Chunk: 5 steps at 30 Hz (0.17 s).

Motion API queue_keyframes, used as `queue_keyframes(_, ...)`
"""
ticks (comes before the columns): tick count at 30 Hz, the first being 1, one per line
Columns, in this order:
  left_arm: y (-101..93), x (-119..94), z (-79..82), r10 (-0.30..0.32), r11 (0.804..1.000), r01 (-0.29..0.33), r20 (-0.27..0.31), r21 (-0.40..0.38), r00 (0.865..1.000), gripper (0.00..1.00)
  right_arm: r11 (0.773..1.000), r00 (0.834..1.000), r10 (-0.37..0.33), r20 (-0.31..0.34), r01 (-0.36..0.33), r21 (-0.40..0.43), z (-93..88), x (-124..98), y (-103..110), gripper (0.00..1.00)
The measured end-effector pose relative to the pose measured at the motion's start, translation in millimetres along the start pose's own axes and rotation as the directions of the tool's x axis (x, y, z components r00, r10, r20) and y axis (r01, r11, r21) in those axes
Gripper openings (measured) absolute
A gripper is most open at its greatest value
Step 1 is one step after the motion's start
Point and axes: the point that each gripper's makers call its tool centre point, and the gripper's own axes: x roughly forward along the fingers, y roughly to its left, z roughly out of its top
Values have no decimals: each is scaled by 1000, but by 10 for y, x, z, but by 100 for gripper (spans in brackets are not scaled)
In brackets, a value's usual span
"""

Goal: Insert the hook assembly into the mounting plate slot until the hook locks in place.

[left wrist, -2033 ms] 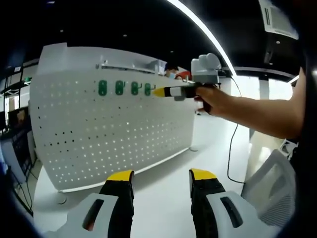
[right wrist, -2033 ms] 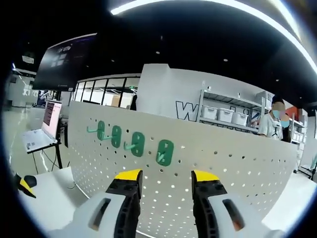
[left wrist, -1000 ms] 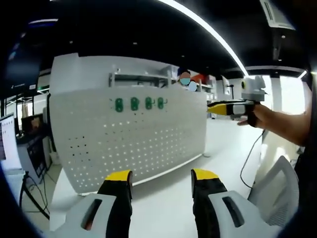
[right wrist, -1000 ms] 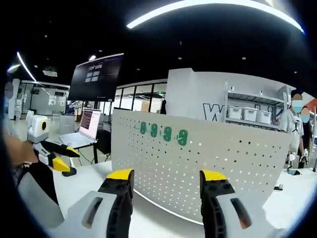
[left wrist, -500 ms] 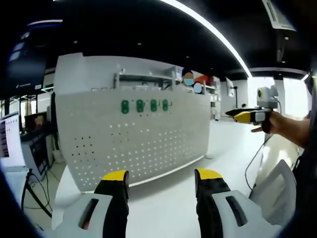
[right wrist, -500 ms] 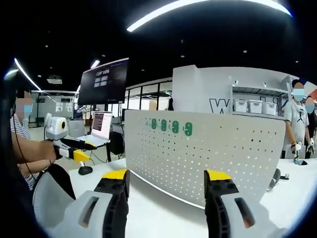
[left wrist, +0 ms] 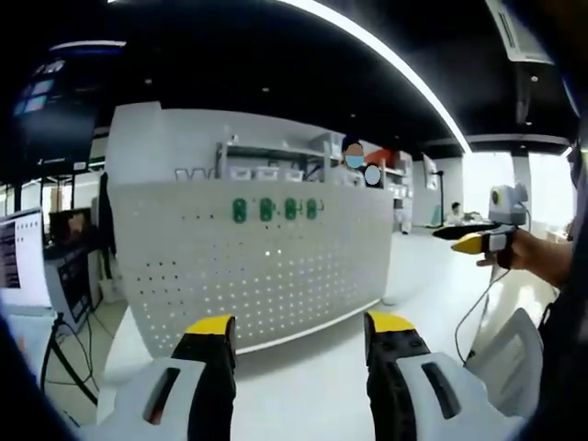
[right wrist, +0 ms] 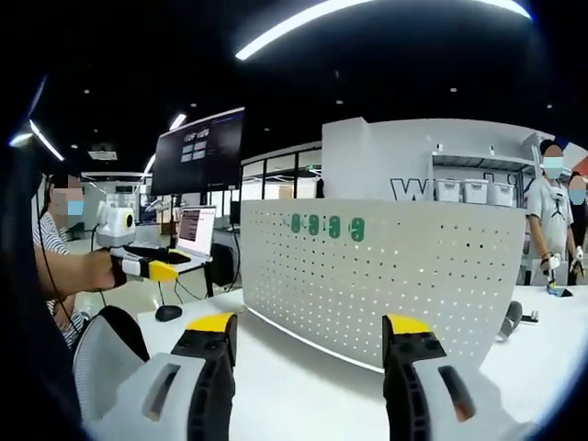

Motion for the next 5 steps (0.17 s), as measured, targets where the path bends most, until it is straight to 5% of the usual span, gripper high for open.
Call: queue_keyframes(5,-14,-15,22,-1,1000,1,10,-4,1000,59,1000,1000,-22,5,22,11,11,-37,-48,64)
